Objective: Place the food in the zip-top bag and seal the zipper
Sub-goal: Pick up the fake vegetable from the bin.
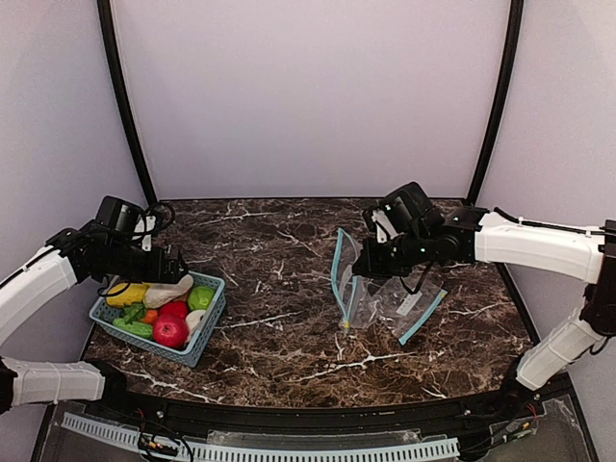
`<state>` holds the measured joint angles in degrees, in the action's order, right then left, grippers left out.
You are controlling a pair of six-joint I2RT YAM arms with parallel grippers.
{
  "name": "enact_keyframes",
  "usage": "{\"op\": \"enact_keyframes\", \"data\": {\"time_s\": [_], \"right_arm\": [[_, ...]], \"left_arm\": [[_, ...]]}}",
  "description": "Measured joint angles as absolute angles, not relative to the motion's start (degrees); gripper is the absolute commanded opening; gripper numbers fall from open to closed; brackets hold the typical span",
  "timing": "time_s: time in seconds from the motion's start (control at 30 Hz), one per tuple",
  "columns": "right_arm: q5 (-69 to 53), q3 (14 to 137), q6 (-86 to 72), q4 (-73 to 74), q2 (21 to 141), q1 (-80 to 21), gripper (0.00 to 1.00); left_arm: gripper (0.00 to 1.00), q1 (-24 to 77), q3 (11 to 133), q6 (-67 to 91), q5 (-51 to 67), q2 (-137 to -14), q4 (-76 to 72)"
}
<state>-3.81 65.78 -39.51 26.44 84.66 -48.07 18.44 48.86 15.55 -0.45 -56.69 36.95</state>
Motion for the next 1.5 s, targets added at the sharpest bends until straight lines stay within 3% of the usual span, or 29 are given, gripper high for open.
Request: {"op": "enact_keyframes", "data": {"time_s": [0.57, 0.93, 1.2, 1.5], "right_arm": [[-4.54, 65.76, -39.48, 25.71, 84.16, -48.07, 0.0], [-4.97, 65.76, -39.27, 24.84, 84.16, -48.07, 0.0], [-5.21, 65.04, -39.24, 23.09, 83.74, -48.07, 0.0], [-5.37, 64.18, -39.24, 21.76, 83.66, -48.07, 0.0]], "left_arm": [[0.98, 10.35, 46.89, 14.15, 7.53, -63.24, 36.91], [0.87, 10.11, 46.35, 17.72, 10.83, -63.94, 36.6], [0.87, 10.11, 46.96, 18.24, 10.76, -67.2, 36.88], [0.65, 10.13, 47.79, 18.48, 10.48, -70.87, 40.23]]}}
